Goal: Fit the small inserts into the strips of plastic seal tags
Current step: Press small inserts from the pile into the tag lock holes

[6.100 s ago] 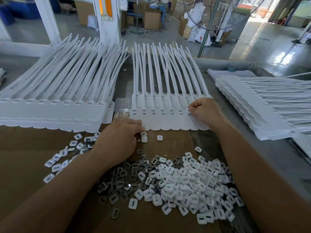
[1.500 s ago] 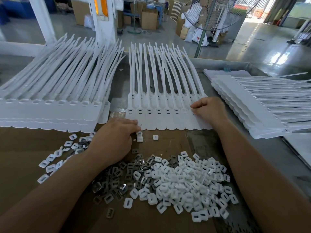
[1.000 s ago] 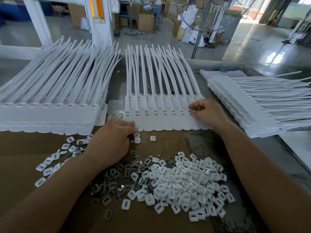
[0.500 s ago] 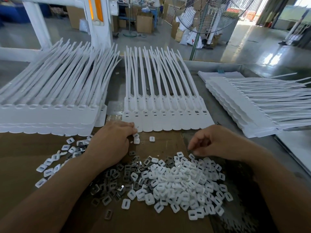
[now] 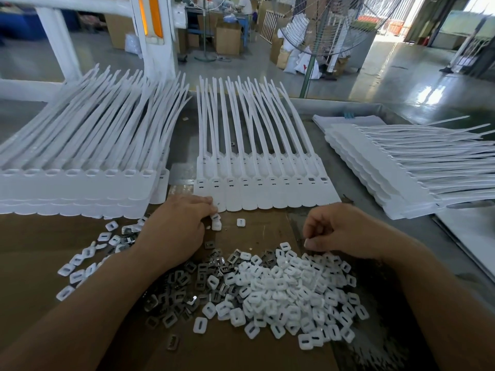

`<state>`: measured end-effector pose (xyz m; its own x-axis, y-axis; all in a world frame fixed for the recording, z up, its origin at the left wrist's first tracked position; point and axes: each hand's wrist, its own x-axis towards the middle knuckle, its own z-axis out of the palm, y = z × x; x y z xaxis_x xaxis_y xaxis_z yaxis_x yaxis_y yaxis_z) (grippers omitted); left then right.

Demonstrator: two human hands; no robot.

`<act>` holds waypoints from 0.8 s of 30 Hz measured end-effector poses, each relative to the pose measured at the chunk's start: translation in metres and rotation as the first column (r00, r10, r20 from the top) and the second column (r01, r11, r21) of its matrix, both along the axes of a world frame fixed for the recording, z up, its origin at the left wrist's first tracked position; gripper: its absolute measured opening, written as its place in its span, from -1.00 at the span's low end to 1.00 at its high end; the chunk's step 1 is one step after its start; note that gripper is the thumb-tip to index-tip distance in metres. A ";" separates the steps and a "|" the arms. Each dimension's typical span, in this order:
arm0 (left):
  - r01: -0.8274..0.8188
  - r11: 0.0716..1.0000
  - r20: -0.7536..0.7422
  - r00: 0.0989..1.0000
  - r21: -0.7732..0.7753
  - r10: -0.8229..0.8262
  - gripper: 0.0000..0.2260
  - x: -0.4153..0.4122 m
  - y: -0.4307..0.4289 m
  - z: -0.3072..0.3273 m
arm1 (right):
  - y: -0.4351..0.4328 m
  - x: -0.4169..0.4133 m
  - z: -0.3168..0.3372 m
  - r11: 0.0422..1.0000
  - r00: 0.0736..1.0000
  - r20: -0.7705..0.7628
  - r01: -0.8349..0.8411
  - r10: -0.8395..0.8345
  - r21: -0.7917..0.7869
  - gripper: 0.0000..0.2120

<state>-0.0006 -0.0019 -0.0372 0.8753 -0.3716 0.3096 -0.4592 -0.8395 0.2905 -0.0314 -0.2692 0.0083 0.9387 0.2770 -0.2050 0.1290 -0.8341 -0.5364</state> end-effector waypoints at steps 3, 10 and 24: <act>-0.003 1.000 0.003 1.000 -0.001 0.003 -0.61 0.000 0.000 0.000 | -0.005 0.006 0.001 0.996 0.996 0.059 0.071 -0.073 0.049 -0.88; -0.003 1.000 0.009 1.000 -0.007 0.003 -0.60 0.001 -0.001 -0.001 | -0.014 0.041 0.000 0.908 0.906 0.168 0.344 -0.388 0.241 -0.84; 0.010 1.000 0.008 1.000 -0.005 -0.010 -0.59 -0.003 0.000 0.002 | -0.022 0.092 -0.022 0.835 0.805 0.223 0.525 -0.550 0.166 -0.88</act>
<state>-0.0032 -0.0018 -0.0355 0.8692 -0.3784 0.3184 -0.4695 -0.8335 0.2911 0.0602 -0.2912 -0.0140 0.9577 -0.2819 0.0582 -0.1853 -0.7585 -0.6248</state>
